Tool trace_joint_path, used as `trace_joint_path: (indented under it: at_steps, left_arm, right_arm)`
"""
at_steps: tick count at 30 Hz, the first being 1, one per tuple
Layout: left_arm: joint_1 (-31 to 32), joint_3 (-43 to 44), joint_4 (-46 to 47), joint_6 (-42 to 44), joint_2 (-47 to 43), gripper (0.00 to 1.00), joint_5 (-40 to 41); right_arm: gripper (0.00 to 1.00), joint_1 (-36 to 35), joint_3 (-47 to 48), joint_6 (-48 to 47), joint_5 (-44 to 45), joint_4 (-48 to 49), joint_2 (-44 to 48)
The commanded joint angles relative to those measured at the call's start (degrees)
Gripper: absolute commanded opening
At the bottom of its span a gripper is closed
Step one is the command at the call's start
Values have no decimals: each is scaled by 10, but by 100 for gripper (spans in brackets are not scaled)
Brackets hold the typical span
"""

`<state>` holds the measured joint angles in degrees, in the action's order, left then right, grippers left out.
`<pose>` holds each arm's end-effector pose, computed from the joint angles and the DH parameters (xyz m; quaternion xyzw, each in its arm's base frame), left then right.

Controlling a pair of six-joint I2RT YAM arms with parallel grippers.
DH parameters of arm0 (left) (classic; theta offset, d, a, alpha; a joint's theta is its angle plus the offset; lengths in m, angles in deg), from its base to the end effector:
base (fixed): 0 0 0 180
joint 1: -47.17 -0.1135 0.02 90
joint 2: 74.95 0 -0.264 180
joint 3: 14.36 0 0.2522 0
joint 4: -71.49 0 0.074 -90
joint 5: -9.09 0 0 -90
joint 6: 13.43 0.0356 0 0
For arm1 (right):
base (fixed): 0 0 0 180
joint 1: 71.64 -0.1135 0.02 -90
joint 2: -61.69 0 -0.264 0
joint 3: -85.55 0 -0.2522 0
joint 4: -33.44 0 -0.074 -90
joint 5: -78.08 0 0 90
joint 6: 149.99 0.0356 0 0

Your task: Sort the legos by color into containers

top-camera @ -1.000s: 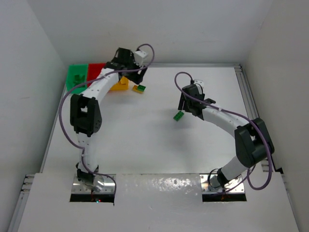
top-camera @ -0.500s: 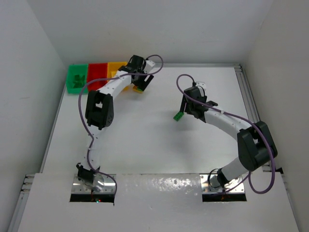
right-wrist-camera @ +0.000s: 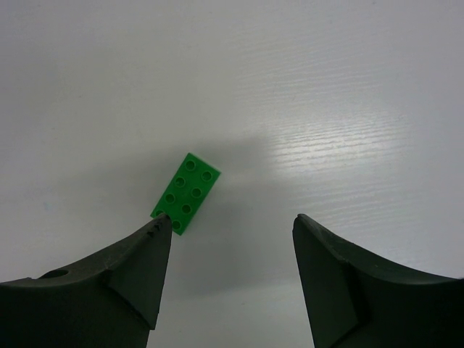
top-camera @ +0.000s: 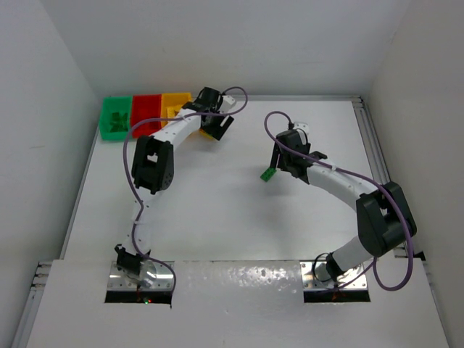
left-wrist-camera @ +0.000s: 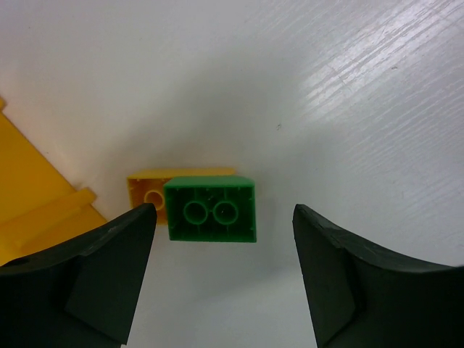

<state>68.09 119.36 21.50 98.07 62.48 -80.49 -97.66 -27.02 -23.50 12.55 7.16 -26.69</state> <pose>0.4961 -0.1893 0.1874 0.3427 0.8863 0.0051 0.3115 0.2943 0.1273 0.2091 0.1600 0.8992 0.0162 0.4070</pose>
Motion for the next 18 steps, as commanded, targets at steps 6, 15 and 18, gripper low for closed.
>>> trace_joint_path:
  at_steps: [6, 15, 18]
  left_arm:
    - [3, 22, 10, -24, -4, 74, -32]
    - [3, 19, 10, -3, 14, 61, -7]
    - [3, 20, 13, -2, 18, 56, -7]
  right_arm:
    - [67, -1, -4, -9, 1, 15, 15]
    - [67, -2, -3, -11, 1, 19, 14]
    - [67, -2, -1, -14, 1, 15, 15]
